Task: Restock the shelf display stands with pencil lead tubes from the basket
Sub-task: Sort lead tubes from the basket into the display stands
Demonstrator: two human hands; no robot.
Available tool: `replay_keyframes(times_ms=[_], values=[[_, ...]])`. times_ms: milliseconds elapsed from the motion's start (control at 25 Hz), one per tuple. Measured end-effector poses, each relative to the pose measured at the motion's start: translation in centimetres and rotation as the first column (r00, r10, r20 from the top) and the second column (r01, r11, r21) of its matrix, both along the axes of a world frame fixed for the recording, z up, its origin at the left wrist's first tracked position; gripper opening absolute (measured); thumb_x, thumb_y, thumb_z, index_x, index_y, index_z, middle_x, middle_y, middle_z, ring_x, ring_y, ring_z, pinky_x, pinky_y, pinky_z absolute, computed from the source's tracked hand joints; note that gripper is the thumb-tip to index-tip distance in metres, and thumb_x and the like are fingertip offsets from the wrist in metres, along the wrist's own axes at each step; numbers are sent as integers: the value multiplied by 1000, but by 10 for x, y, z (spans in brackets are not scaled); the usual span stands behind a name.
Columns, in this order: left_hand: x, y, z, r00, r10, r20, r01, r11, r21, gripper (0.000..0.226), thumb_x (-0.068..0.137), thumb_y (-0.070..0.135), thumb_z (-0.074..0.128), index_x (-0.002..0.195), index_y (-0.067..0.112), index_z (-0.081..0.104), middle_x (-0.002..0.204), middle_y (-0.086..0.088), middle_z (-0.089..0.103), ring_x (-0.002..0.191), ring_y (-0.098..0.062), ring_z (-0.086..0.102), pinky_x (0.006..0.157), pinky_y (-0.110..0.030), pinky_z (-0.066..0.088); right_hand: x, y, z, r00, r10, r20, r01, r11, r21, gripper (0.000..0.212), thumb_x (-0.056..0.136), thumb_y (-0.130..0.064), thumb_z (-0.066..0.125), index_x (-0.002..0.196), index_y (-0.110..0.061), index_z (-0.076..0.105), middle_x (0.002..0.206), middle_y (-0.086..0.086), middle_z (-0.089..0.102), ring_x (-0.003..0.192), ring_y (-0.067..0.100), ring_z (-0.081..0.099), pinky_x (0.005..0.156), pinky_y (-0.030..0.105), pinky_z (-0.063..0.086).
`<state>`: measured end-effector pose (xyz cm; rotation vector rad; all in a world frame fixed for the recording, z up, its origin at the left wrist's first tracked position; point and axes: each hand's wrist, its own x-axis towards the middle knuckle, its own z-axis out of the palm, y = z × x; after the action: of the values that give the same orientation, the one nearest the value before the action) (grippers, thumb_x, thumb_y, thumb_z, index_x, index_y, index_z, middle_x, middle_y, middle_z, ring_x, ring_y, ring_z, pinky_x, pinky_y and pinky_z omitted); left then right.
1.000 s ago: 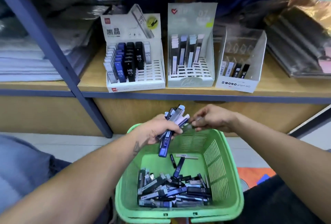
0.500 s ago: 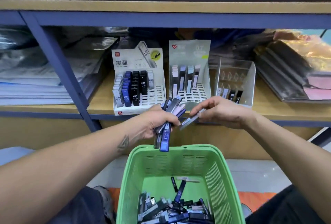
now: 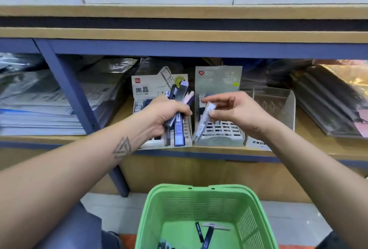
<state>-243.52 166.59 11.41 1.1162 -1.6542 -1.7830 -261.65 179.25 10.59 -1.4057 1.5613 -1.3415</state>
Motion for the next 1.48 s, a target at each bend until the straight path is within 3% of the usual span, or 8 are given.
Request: replay_keyframes(times_ms=[160, 360, 480, 720, 1000, 1240, 1360, 1480], values=[[18, -39, 17, 997, 74, -18, -73, 997, 25, 17, 74, -10, 69, 86, 1, 63, 60, -11, 65, 48, -19, 64, 49, -28, 54, 20, -33, 4, 972, -180, -149, 173, 983, -55, 26, 86, -1, 74, 103, -22, 74, 95, 6, 77, 92, 30, 74, 90, 47, 59], [34, -69, 18, 996, 90, -20, -89, 995, 50, 14, 78, -10, 66, 81, 2, 60, 56, -10, 61, 42, -18, 61, 45, -27, 53, 42, -73, -1, 933, -225, -282, 230, 973, -13, 20, 87, -6, 69, 105, -14, 70, 96, 7, 77, 95, 30, 71, 90, 46, 56], [39, -73, 13, 994, 104, -21, -104, 995, 2, 17, 72, -13, 70, 81, 0, 64, 58, -14, 65, 46, -22, 64, 50, -32, 57, 46, -86, 2, 951, -240, -196, 251, 967, 36, 19, 85, -9, 75, 103, -13, 71, 94, 11, 77, 93, 32, 73, 90, 45, 56], [46, -75, 13, 998, 57, -7, -58, 998, -10, 35, 59, -13, 79, 91, -3, 70, 66, -17, 70, 49, -25, 66, 52, -31, 54, 51, -100, 20, 968, -187, -165, 199, 978, 59, 20, 81, -18, 85, 82, -7, 68, 53, 0, 65, 44, 9, 56, 44, 19, 46], [48, -74, 18, 1000, -2, -16, 3, 998, 61, 21, 72, -10, 72, 92, -4, 70, 79, -19, 72, 49, -20, 65, 51, -26, 53, 50, -110, 21, 968, -170, -183, 187, 980, 75, 16, 89, -13, 75, 101, -2, 73, 66, 5, 74, 57, 13, 69, 65, 23, 61], [44, -77, 24, 999, -27, -16, 29, 995, 100, 20, 81, -7, 65, 100, -2, 65, 84, -18, 69, 53, -20, 66, 54, -30, 59, 47, -127, 10, 684, -201, -701, 287, 958, 6, 16, 87, -13, 78, 103, -14, 74, 87, 1, 71, 75, 16, 69, 72, 26, 57], [41, -82, 19, 999, 31, -32, -29, 996, 81, 25, 78, -9, 66, 102, -3, 64, 84, -20, 68, 64, -25, 66, 75, -40, 60, 50, -133, -8, 606, -204, -769, 280, 959, -34, 15, 86, -9, 75, 97, -17, 68, 95, 6, 67, 83, 22, 65, 77, 34, 57], [38, -83, 17, 998, 44, -34, -41, 995, 94, 23, 78, -8, 65, 100, -1, 62, 82, -18, 64, 62, -24, 64, 71, -37, 59, 51, -134, -19, 611, -227, -758, 286, 957, -56, 15, 87, -6, 72, 89, -19, 65, 92, 7, 67, 77, 16, 64, 75, 36, 58]])
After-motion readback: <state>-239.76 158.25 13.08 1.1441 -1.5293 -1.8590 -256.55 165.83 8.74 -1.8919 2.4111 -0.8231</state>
